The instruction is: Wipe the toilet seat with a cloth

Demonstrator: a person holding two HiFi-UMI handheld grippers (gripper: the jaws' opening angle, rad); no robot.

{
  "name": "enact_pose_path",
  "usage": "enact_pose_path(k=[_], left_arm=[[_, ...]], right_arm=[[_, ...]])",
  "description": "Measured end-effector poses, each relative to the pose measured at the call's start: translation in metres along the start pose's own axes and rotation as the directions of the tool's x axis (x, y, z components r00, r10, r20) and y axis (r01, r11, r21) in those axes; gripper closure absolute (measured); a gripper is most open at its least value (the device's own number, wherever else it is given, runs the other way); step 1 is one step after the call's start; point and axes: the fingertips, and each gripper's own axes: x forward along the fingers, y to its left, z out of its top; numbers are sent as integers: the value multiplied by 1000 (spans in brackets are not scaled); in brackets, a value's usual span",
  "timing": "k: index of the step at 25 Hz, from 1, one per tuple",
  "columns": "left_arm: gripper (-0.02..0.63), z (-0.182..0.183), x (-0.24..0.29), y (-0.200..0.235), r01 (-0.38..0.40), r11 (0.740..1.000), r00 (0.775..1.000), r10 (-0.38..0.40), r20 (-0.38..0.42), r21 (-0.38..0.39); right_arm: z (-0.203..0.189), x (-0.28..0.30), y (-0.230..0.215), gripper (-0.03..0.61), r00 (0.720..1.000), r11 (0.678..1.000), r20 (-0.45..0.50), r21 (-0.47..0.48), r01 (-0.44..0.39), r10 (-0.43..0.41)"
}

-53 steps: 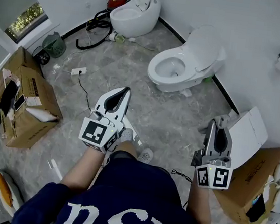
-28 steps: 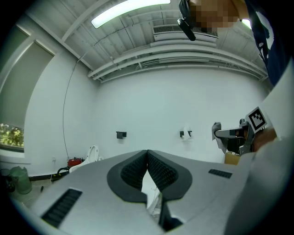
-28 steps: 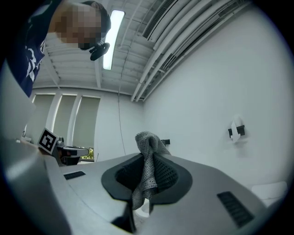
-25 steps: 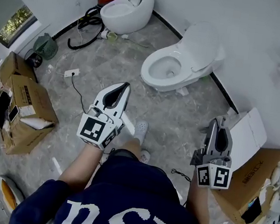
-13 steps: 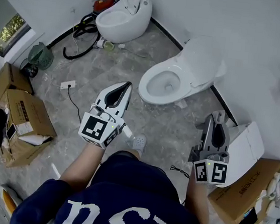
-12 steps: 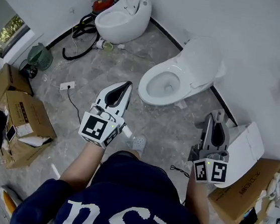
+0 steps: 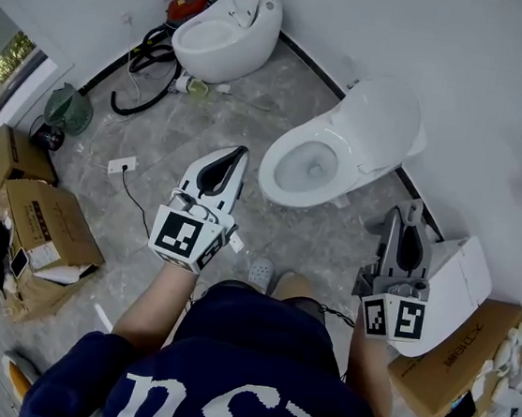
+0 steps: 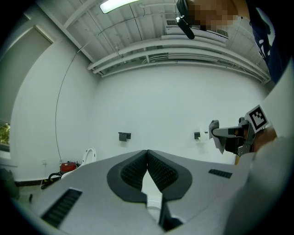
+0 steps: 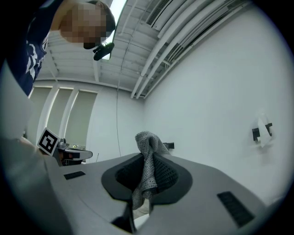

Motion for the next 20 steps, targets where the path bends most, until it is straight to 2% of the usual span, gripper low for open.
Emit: enact_pose_path(k=[6, 13, 20], left_arm=[[595, -13, 21, 7, -37, 999, 999, 37, -27, -12], [595, -13, 46, 37, -126, 992, 992, 125, -32, -3], [595, -13, 140, 54, -191, 981, 980, 192, -46, 11]], right_arm=[[-8, 28, -17, 515, 999, 999, -18, -2, -38, 38], [-18, 85, -36, 515, 994, 993, -10, 34, -109, 109], [-28, 175, -104, 514, 981, 982, -46, 40, -186, 188]])
